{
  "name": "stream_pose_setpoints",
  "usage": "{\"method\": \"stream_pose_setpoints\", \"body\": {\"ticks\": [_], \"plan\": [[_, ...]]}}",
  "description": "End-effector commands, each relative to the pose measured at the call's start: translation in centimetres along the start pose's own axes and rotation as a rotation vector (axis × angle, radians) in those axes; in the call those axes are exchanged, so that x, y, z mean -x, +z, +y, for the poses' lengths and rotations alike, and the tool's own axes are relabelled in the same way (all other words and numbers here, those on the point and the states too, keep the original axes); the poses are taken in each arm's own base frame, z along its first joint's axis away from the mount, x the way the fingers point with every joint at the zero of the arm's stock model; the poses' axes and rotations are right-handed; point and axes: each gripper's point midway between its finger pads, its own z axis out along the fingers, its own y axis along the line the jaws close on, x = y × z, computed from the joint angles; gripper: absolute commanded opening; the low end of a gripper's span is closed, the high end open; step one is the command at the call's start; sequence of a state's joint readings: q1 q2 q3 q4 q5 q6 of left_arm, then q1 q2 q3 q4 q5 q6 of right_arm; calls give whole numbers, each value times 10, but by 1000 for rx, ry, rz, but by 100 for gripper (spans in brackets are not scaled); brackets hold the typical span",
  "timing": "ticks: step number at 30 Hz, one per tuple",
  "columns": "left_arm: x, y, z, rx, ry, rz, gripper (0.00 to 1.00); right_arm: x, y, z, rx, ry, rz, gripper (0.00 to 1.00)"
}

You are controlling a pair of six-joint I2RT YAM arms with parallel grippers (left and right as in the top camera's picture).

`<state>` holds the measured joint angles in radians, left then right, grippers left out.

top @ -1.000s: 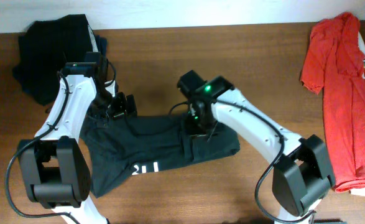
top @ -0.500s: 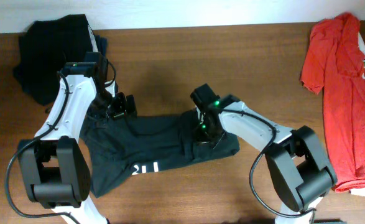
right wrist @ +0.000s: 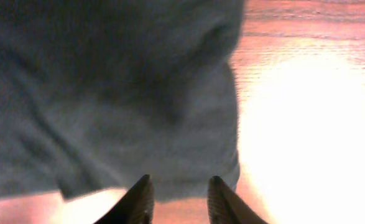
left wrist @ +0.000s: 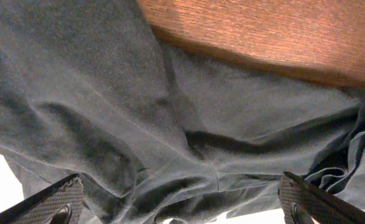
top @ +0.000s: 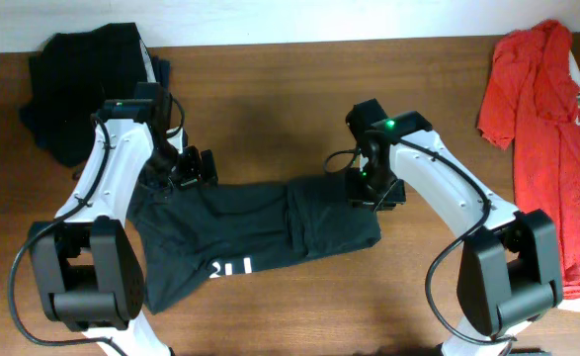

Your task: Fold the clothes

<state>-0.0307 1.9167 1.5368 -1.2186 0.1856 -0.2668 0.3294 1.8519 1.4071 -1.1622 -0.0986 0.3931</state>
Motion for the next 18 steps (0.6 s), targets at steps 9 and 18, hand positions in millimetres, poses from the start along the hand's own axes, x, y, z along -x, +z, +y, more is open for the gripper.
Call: {"method": "stream_pose_setpoints", "body": {"ticks": [9,18], "plan": [[-12,12,4,-1,-15,30,99,-31,75,-43,-35,85,52,19],[-13,-27,1,-45,24,-70,99,31,-42,-126,-58,315,-43,99]]}}
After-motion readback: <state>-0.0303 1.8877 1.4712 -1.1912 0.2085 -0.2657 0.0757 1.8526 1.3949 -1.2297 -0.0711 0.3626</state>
